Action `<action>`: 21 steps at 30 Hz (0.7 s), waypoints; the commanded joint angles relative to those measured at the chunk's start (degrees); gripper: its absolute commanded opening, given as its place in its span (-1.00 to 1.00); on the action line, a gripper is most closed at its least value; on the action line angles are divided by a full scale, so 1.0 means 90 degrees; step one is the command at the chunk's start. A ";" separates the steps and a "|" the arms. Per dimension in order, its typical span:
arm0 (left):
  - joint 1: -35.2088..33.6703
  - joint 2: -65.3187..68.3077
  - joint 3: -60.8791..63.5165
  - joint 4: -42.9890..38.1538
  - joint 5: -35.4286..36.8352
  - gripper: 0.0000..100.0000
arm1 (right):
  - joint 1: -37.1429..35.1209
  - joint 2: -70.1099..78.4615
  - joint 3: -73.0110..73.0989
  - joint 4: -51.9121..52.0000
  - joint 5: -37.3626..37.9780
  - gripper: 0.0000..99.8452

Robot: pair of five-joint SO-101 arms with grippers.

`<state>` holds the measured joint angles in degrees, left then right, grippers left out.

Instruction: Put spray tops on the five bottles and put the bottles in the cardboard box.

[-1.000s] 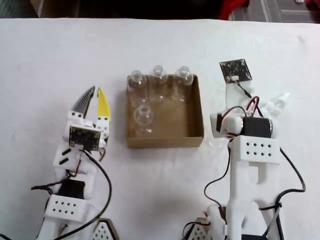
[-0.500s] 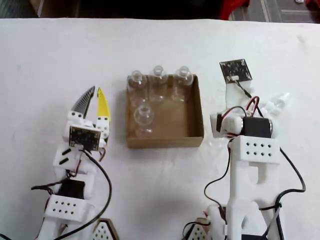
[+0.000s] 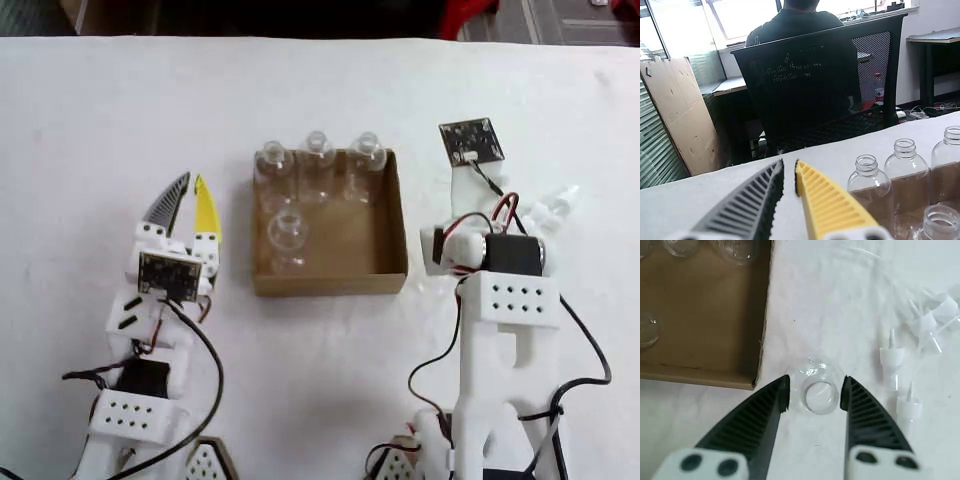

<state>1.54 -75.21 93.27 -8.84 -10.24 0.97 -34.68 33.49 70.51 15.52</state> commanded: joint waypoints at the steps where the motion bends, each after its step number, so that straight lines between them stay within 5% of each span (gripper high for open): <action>1: 0.0054 -0.0112 -0.0068 -0.0176 -0.0059 -0.91 | -0.0005 0.0015 -0.0020 -0.0112 0.0010 -0.70; 16: 0.0054 -0.0112 -0.0068 -0.0176 -0.0059 -0.91 | -0.0005 -0.0015 0.0137 -0.0181 0.0010 -0.71; 21: 0.0063 -0.0112 -0.0068 -0.0176 -0.0059 -0.91 | -0.0005 0.0015 0.0166 -0.0308 0.0010 -0.89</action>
<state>1.54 -75.21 93.27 -8.84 -10.24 1.14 -34.51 35.43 69.01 15.52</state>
